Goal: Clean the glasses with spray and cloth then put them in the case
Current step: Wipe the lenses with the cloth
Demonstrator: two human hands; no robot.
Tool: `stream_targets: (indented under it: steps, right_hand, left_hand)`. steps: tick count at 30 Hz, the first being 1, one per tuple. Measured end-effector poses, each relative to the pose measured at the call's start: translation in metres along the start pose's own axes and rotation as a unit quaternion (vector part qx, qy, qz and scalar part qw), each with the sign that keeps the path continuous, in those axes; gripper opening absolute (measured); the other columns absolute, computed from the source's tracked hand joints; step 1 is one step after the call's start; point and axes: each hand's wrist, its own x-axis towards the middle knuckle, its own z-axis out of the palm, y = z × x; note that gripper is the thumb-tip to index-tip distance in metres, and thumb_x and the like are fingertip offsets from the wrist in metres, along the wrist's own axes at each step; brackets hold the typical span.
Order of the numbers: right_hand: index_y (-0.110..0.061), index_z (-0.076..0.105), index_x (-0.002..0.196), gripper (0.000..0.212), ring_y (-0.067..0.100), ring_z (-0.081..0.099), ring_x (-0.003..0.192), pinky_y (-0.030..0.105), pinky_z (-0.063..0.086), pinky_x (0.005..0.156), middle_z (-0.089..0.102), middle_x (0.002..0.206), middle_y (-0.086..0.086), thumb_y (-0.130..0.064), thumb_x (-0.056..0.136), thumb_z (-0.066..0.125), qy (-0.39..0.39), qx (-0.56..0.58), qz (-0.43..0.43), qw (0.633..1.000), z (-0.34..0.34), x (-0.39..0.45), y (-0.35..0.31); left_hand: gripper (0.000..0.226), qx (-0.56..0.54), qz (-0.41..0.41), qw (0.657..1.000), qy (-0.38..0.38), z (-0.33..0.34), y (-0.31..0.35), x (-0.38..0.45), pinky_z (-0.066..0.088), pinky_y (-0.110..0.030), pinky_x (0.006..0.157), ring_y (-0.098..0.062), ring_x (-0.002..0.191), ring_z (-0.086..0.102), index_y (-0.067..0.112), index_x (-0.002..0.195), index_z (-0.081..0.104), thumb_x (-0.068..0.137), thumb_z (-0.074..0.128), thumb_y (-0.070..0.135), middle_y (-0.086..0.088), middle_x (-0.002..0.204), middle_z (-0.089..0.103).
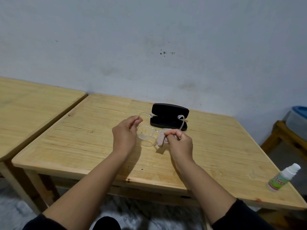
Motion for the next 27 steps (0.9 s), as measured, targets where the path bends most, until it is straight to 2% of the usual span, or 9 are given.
stream_targets:
  steps: [4,7,9,12,15,19,23,25,27]
  right_hand:
    - [-0.036,0.073,0.071,0.025,0.019,0.067,0.089,0.04,0.056,0.079,0.071,0.095,-0.002,-0.018,0.081,0.06,-0.018,0.011,-0.008,1.0,-0.002,-0.005,0.001]
    - [-0.032,0.073,0.078,0.007,0.018,0.069,0.086,0.039,0.058,0.077,0.072,0.091,-0.001,-0.025,0.075,0.072,-0.031,0.016,-0.03,0.999,-0.006,-0.008,0.002]
    - [-0.028,0.071,0.079,0.006,0.018,0.069,0.083,0.036,0.058,0.074,0.072,0.086,-0.001,-0.024,0.075,0.074,-0.018,0.016,-0.039,0.999,-0.009,-0.008,0.002]
    - [-0.024,0.067,0.077,0.011,0.017,0.067,0.078,0.029,0.054,0.066,0.069,0.08,-0.004,-0.015,0.082,0.068,0.043,0.04,-0.024,0.998,-0.011,-0.008,0.001]
    - [-0.025,0.067,0.079,0.014,0.021,0.069,0.08,0.031,0.057,0.068,0.07,0.084,0.0,-0.013,0.086,0.065,0.076,0.076,-0.003,0.994,-0.011,-0.008,0.001]
    - [-0.031,0.069,0.077,0.023,0.02,0.068,0.085,0.036,0.059,0.075,0.071,0.088,0.0,-0.012,0.088,0.062,0.084,0.077,0.001,0.993,-0.01,-0.009,0.001]
    - [-0.03,0.071,0.078,0.031,0.012,0.065,0.081,0.023,0.054,0.068,0.071,0.085,-0.007,-0.008,0.089,0.054,0.095,0.094,0.0,0.991,-0.013,-0.011,0.001]
    - [-0.032,0.071,0.081,0.028,0.007,0.062,0.078,0.018,0.049,0.063,0.069,0.086,-0.012,-0.011,0.089,0.054,0.095,0.098,0.001,0.991,-0.015,-0.012,0.0]
    - [-0.036,0.069,0.08,0.022,0.004,0.061,0.083,0.017,0.047,0.065,0.067,0.088,-0.017,-0.017,0.087,0.06,0.084,0.099,-0.001,0.991,-0.016,-0.013,0.001]
  left_hand:
    - [0.016,0.0,0.018,1.0,-0.004,0.001,0.002,-0.001,0.051,-0.022,0.08,-0.011,0.081,0.066,0.018,0.093,0.071,0.09,0.057,0.012,0.006,0.087,0.07]
    - [0.016,-0.002,0.035,0.999,-0.007,0.002,0.002,-0.002,0.053,-0.029,0.082,-0.01,0.082,0.066,0.018,0.093,0.071,0.09,0.057,0.012,0.004,0.09,0.071]
    - [0.016,-0.01,0.034,0.999,-0.012,0.002,0.002,-0.002,0.054,-0.035,0.084,-0.011,0.084,0.066,0.019,0.092,0.072,0.09,0.057,0.012,0.005,0.088,0.071]
    - [0.017,-0.017,0.024,1.0,-0.011,0.003,0.005,-0.005,0.055,-0.039,0.084,-0.015,0.082,0.067,0.019,0.09,0.071,0.09,0.057,0.01,0.005,0.084,0.07]
    - [0.017,-0.014,0.025,1.0,-0.012,0.004,0.006,-0.009,0.055,-0.038,0.084,-0.014,0.082,0.067,0.018,0.092,0.072,0.089,0.056,0.01,0.004,0.084,0.07]
    - [0.017,-0.002,0.037,0.999,-0.012,0.005,0.005,-0.011,0.055,-0.037,0.083,-0.012,0.082,0.067,0.018,0.093,0.071,0.089,0.057,0.01,0.006,0.085,0.069]
    - [0.017,0.0,0.058,0.998,-0.017,0.008,0.007,-0.013,0.054,-0.034,0.083,-0.012,0.083,0.067,0.018,0.092,0.071,0.089,0.057,0.01,0.005,0.088,0.07]
    - [0.018,-0.002,0.073,0.997,-0.017,0.01,0.007,-0.014,0.054,-0.031,0.083,-0.005,0.083,0.065,0.018,0.093,0.072,0.088,0.057,0.008,0.006,0.089,0.07]
    - [0.018,0.003,0.095,0.995,-0.018,0.012,0.007,-0.014,0.053,-0.025,0.082,0.006,0.081,0.062,0.017,0.092,0.072,0.087,0.058,0.005,0.007,0.088,0.069]
